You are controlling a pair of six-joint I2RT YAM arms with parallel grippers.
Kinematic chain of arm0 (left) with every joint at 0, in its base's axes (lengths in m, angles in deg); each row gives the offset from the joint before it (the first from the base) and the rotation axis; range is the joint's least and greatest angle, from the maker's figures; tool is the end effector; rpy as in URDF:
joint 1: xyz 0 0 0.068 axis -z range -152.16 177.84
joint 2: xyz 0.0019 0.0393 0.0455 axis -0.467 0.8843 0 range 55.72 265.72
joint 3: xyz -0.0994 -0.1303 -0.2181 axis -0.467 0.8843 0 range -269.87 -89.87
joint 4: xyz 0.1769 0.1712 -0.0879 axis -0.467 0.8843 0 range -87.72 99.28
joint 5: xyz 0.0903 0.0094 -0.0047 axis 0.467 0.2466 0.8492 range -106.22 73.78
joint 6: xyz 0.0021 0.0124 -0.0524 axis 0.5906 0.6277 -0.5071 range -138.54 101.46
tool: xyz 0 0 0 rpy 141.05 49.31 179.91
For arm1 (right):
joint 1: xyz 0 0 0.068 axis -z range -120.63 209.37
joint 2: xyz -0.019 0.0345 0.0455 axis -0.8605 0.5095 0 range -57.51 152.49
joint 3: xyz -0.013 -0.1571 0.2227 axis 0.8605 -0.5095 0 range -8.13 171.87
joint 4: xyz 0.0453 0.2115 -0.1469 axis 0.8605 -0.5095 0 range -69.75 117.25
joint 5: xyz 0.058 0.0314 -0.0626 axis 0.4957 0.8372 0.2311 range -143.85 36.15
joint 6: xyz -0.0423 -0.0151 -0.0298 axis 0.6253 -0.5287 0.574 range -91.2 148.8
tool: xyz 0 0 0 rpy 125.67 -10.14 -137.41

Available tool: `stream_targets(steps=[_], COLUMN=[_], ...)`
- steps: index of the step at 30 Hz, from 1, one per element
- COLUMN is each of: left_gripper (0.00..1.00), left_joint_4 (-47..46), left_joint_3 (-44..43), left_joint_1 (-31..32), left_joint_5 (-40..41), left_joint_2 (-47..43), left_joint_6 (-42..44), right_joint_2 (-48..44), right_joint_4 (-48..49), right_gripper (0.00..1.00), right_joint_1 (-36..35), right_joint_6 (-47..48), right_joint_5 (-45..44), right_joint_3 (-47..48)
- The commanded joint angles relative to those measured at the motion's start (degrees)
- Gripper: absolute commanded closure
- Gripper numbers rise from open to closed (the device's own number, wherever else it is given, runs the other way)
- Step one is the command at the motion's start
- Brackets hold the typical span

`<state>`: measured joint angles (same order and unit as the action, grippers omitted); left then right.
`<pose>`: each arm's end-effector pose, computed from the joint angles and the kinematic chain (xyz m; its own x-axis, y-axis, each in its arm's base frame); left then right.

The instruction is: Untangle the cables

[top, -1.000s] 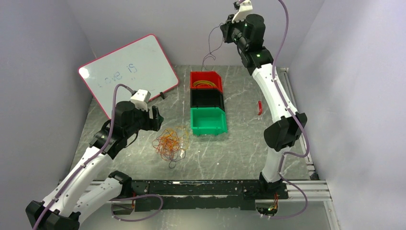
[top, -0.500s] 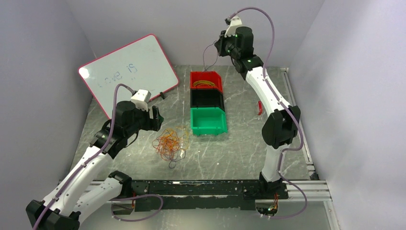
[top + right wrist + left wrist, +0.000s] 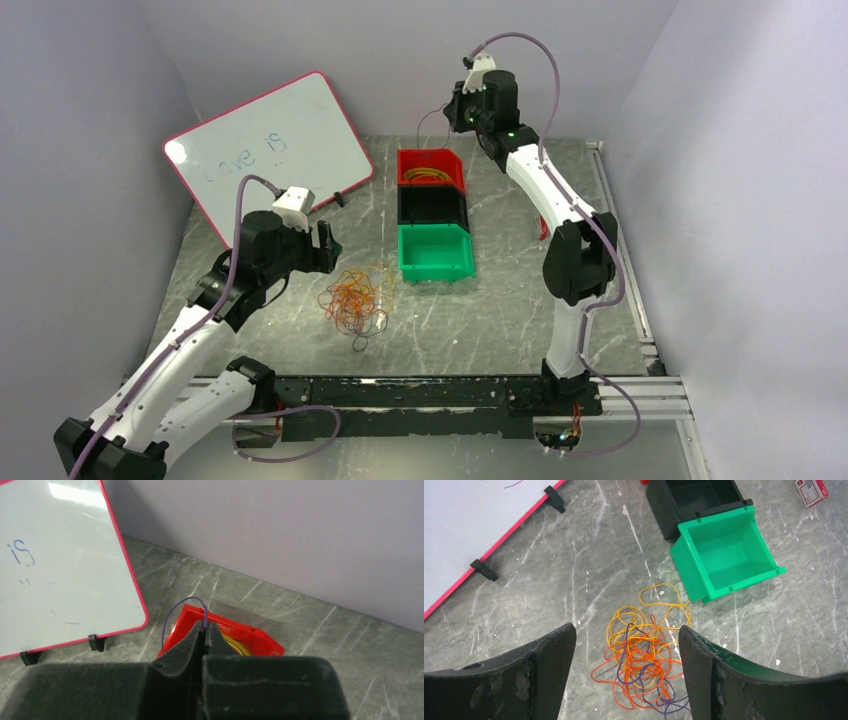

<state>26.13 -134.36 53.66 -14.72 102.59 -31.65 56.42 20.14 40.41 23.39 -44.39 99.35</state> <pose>0.1671 -0.0798 0.3075 -0.4815 -0.0189 -0.8762 0.3133 0.9300 -0.1922 0.4553 0.1625 0.3614 -0.2655 0.0072 -0.9641 -0.4485 0.8843 0.1301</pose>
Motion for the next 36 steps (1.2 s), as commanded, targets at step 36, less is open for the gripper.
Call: stream_targets(steps=[36], left_gripper=[0.21], left_joint_4=[4.0], left_joint_3=[-10.46], left_joint_1=[-0.03], left_joint_5=[-8.86], left_joint_2=[3.28], left_joint_6=[-1.97], right_joint_2=[19.17], right_joint_4=[-1.34], right_gripper=[1.0], right_joint_1=[0.24], right_joint_6=[3.36], right_joint_5=[-1.44], right_joint_3=[-0.1])
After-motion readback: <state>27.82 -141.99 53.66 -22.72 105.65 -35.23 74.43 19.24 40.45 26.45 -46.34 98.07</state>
